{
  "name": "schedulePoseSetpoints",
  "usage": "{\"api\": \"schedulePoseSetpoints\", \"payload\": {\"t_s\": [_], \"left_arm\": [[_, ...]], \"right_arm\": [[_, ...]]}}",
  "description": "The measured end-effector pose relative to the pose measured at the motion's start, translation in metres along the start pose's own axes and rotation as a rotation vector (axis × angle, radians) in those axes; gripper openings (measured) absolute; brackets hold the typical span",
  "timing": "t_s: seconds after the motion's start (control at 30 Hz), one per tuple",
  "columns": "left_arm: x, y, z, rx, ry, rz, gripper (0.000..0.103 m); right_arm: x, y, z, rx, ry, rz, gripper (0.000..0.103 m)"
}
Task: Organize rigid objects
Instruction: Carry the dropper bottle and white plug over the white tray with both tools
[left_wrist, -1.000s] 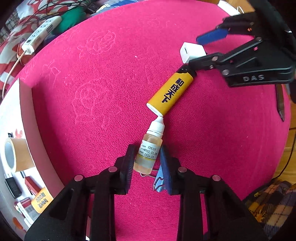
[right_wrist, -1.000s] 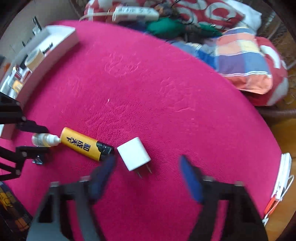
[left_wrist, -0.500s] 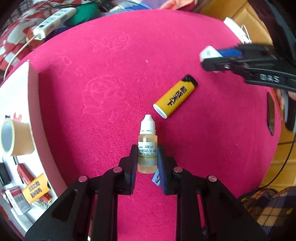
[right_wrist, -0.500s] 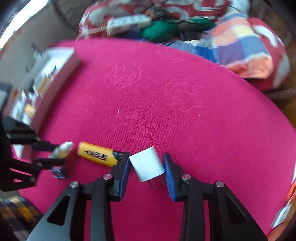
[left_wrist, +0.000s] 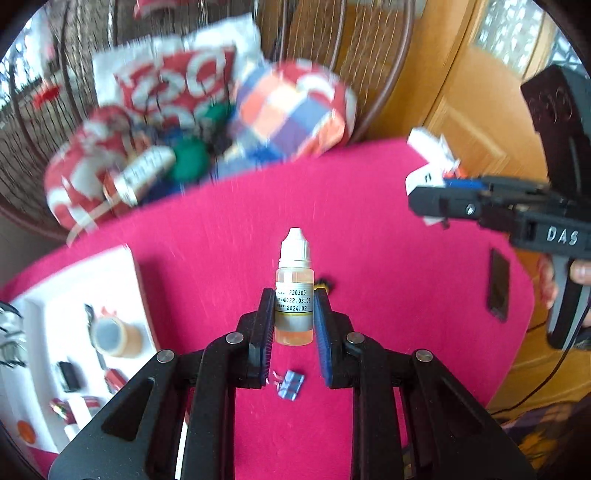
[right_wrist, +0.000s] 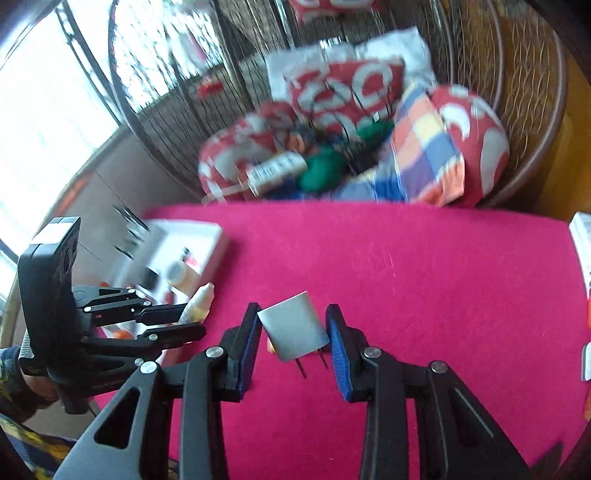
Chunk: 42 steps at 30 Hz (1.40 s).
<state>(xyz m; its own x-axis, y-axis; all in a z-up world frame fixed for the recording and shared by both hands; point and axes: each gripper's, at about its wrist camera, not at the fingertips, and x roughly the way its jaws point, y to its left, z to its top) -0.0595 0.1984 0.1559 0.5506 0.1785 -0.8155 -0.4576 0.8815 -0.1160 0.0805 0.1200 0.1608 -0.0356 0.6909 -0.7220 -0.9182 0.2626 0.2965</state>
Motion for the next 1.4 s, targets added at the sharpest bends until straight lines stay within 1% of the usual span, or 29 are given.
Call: {"api": "schedulePoseSetpoints", "payload": {"t_s": [0.13, 0.23, 0.33, 0.4, 0.57, 0.77, 1.17, 1.4], "left_arm": [[-0.045, -0.004, 0.013, -0.010, -0.108, 0.009, 0.020], [-0.080, 0.003, 0.020, -0.043, -0.187, 0.023, 0.020], [-0.102, 0.007, 0.023, -0.054, -0.249, 0.040, 0.020], [-0.112, 0.009, 0.022, -0.058, -0.273, 0.054, 0.020], [-0.122, 0.019, 0.017, -0.099, -0.290, 0.070, 0.020], [-0.134, 0.028, 0.012, -0.117, -0.320, 0.086, 0.020], [-0.139, 0.039, 0.009, -0.150, -0.327, 0.090, 0.020], [-0.145, 0.049, 0.003, -0.177, -0.328, 0.109, 0.020]], "right_arm": [[-0.038, 0.020, 0.011, -0.015, -0.107, 0.018, 0.035], [-0.058, 0.035, 0.018, -0.022, -0.183, 0.031, 0.035], [-0.072, 0.049, 0.027, -0.041, -0.240, 0.051, 0.035], [-0.076, 0.057, 0.031, -0.062, -0.255, 0.062, 0.035], [-0.072, 0.077, 0.032, -0.100, -0.252, 0.096, 0.035], [-0.070, 0.095, 0.030, -0.138, -0.239, 0.117, 0.035], [-0.063, 0.109, 0.027, -0.161, -0.206, 0.145, 0.035], [-0.055, 0.117, 0.026, -0.171, -0.173, 0.168, 0.035]]}}
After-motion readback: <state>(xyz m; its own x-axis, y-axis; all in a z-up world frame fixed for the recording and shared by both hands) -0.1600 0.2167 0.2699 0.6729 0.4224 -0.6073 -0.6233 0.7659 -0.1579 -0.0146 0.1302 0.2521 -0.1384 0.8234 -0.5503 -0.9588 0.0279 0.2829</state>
